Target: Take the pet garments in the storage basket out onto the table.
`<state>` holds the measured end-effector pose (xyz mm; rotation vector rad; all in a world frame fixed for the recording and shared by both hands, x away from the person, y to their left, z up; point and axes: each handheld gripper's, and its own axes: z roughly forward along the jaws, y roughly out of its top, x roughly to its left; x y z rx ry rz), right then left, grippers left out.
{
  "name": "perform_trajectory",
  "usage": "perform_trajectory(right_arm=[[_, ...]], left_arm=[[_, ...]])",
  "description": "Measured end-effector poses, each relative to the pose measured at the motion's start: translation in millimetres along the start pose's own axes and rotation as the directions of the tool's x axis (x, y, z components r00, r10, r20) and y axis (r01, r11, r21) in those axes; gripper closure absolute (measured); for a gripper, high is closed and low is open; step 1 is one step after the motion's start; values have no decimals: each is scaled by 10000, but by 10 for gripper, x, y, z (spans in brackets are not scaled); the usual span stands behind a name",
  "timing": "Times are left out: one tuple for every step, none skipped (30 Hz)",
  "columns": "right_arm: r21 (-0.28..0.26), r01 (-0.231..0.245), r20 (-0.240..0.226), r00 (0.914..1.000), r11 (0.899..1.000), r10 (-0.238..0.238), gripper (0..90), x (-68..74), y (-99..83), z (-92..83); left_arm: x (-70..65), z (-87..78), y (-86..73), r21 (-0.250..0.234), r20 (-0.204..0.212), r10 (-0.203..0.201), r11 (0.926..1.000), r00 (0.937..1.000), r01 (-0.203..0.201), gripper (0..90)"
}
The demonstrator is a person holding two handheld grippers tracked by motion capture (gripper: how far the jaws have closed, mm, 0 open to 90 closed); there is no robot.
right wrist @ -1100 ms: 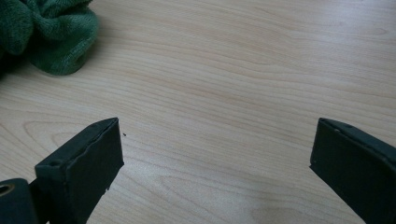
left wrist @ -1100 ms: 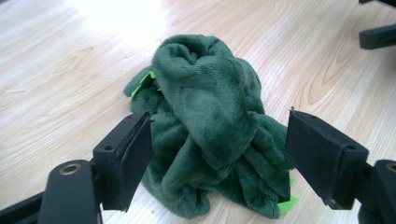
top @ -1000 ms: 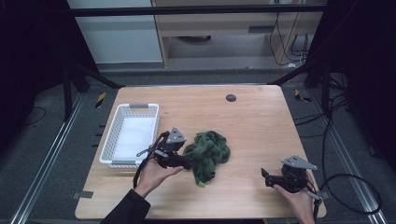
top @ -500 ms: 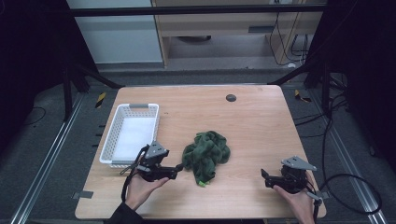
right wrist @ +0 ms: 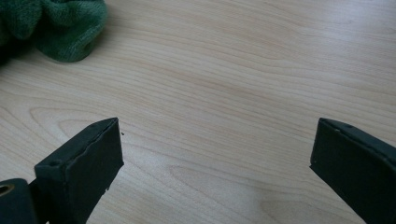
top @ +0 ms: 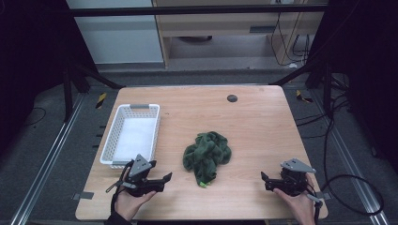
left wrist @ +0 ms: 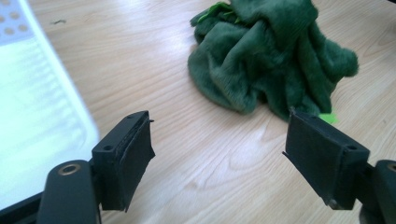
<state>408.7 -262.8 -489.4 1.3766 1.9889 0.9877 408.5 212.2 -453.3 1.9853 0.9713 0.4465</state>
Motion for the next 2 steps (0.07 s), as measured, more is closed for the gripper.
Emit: perform_trajectory(right_arm=[[10,19,-21,10000,10000,-19,23,6,1,-1],[8,53,18,10000,10000,-53,22,11,1,2]], left_arm=[[13,-13,-25,14,-33,-62,10000,10000,62,221],[29,-24,-48,83,-25,-106,9999,9999,106,221]])
